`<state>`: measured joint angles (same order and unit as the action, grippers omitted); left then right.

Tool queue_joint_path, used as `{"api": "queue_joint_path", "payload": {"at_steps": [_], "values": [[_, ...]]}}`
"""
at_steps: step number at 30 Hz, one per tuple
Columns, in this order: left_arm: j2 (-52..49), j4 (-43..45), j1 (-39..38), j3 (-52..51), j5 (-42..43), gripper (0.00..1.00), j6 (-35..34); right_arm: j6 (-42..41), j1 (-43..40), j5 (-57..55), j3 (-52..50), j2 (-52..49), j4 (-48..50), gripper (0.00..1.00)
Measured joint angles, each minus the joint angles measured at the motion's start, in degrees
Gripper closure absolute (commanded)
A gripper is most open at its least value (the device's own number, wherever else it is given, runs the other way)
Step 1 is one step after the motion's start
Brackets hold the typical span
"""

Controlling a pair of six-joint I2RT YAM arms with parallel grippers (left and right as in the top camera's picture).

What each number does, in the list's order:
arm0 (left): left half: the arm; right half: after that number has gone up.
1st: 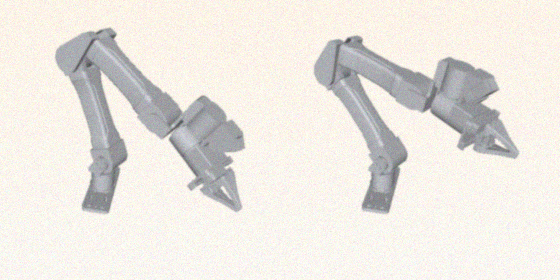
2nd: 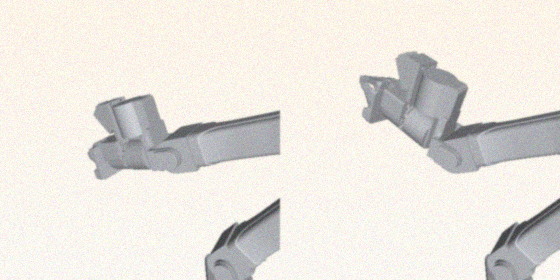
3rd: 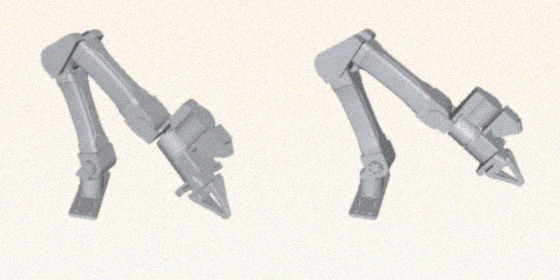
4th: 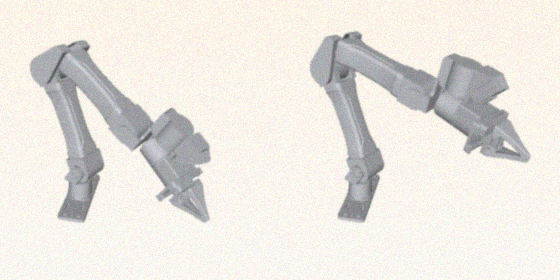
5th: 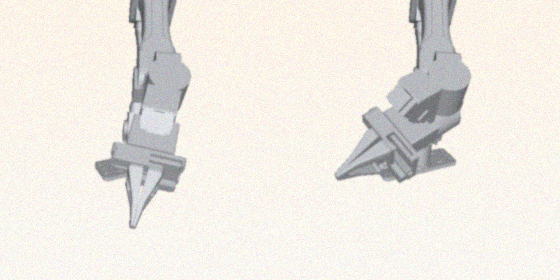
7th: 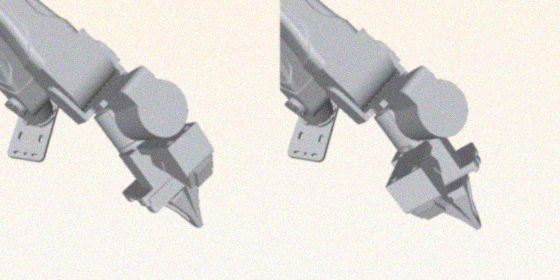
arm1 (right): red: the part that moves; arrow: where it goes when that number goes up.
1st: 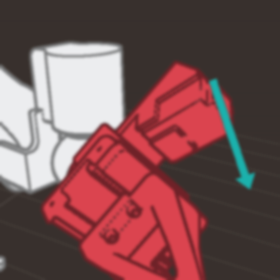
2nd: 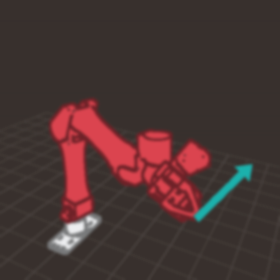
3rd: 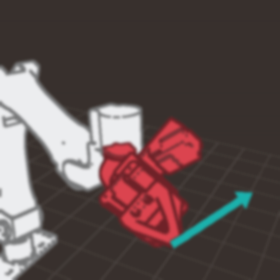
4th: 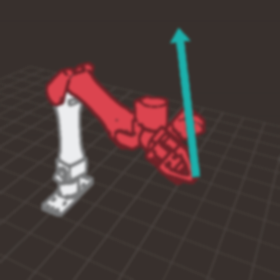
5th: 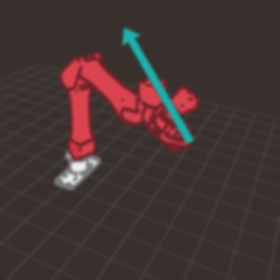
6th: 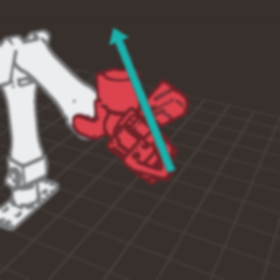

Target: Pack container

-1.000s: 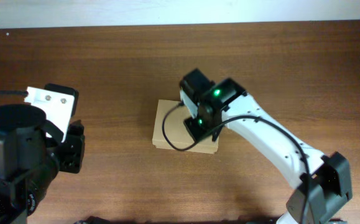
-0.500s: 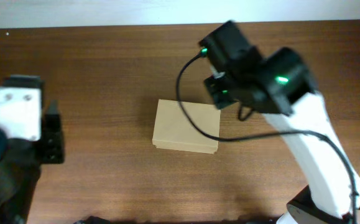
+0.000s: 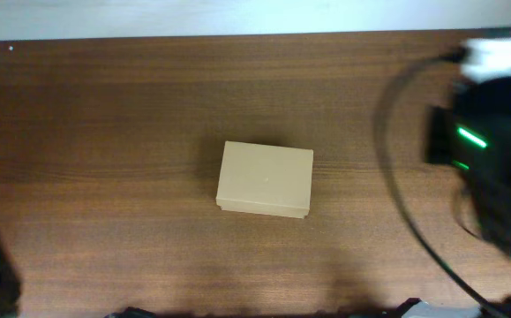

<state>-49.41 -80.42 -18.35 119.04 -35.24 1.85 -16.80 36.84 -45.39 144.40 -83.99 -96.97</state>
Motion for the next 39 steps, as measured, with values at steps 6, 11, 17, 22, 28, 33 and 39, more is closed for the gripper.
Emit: {"api": "queue_joint_path", "payload": {"at_steps": [6, 11, 17, 22, 28, 33, 39], "values": [[7.8, -4.7, 0.5, 0.1, -4.9, 0.18, -2.2, -2.8, 0.0, -8.0, 0.8, 12.1, 0.0, 0.87], [12.2, -7.9, 4.4, 0.0, -6.5, 0.08, -4.5, -4.5, -1.9, -13.5, 0.3, 20.3, 0.0, 0.87], [19.5, -7.6, 11.2, -1.4, -8.7, 0.00, -6.8, -8.1, -13.9, -18.4, -9.0, 29.5, 0.3, 0.85], [27.5, -7.9, 14.5, -9.4, -11.6, 0.00, -9.1, -11.5, -19.4, -19.7, -21.6, 38.1, 0.1, 0.78], [34.9, -11.0, 15.3, -20.6, -14.2, 0.00, -12.9, -12.1, -19.9, -18.8, -35.3, 49.0, 0.0, 0.64], [36.8, -16.1, 15.3, -26.9, -14.8, 0.00, -18.7, -11.6, -20.0, -17.3, -43.5, 53.8, 0.0, 0.36], [36.9, -16.1, 15.3, -31.1, -14.8, 0.01, -22.4, -11.7, -20.0, -15.7, -48.3, 54.5, 0.0, 0.01]]}}
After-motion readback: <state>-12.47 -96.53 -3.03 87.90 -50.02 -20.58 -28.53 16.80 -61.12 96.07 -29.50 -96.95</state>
